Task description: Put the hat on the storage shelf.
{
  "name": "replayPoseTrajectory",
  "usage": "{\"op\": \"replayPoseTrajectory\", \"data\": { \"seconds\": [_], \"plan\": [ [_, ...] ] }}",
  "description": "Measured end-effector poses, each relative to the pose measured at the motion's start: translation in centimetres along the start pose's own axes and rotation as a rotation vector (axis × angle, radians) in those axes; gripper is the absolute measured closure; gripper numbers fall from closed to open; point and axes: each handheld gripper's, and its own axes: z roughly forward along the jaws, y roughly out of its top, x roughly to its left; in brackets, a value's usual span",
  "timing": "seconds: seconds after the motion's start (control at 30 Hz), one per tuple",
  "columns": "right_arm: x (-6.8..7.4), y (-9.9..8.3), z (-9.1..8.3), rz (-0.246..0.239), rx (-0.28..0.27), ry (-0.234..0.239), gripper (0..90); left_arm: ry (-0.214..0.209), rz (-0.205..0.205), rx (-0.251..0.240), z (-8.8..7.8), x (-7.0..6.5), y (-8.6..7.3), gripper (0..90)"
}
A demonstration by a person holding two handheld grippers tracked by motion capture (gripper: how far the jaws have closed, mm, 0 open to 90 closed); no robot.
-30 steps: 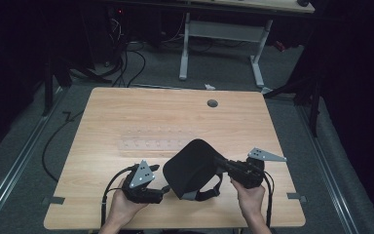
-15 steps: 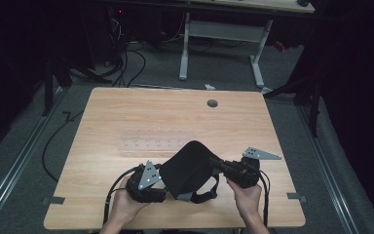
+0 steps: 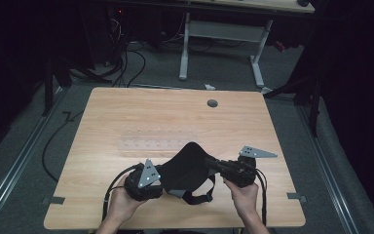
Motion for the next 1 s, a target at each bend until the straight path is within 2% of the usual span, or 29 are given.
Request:
{"op": "replayPoseTrajectory", "data": {
  "seconds": [0.13, 0.2, 0.3, 0.4, 0.47, 0.6, 0.77, 0.9, 0.93, 1.0],
  "plan": [
    [-0.1, 0.1, 0.2, 0.012, 0.003, 0.016, 84.5, 0.004, 0.0, -0.003, 0.1, -0.1, 0.0, 45.2],
    [0.0, 0.1, 0.3, 0.017, 0.006, 0.02, 84.2, 0.022, 0.012, 0.007, 0.2, -0.2, -0.2, 45.1],
    [-0.1, 0.0, 0.6, 0.008, 0.009, 0.023, 83.6, 0.019, -0.001, 0.023, 0.3, -0.3, -0.3, 46.1],
    [-0.3, 0.1, 0.8, 0.024, 0.012, 0.031, 83.2, 0.011, -0.002, 0.022, 0.3, -0.3, -0.3, 50.6],
    [-0.3, 0.1, 0.8, 0.027, 0.01, 0.033, 82.8, -0.014, 0.003, 0.033, 0.0, -0.4, -0.2, 56.9],
    [-0.6, 0.3, 0.6, 0.027, -0.015, 0.036, 81.8, -0.079, -0.032, 0.043, -0.6, -0.3, 0.4, 67.2],
    [-1.2, 0.6, 0.4, 0.04, -0.032, 0.042, 80.7, -0.129, -0.011, 0.058, -1.0, -0.5, 0.8, 75.9],
    [-1.5, 0.7, 0.3, 0.039, -0.039, 0.031, 80.1, -0.183, -0.017, 0.083, -1.2, -0.7, 0.8, 82.3],
    [-1.6, 0.7, 0.2, 0.041, -0.04, 0.028, 79.9, -0.21, -0.018, 0.096, -1.3, -0.6, 0.9, 84.5],
    [-1.8, 0.8, 0.2, 0.035, -0.043, 0.006, 78.7, -0.24, -0.021, 0.097, -1.5, -0.6, 0.9, 87.0]
  ]
}}
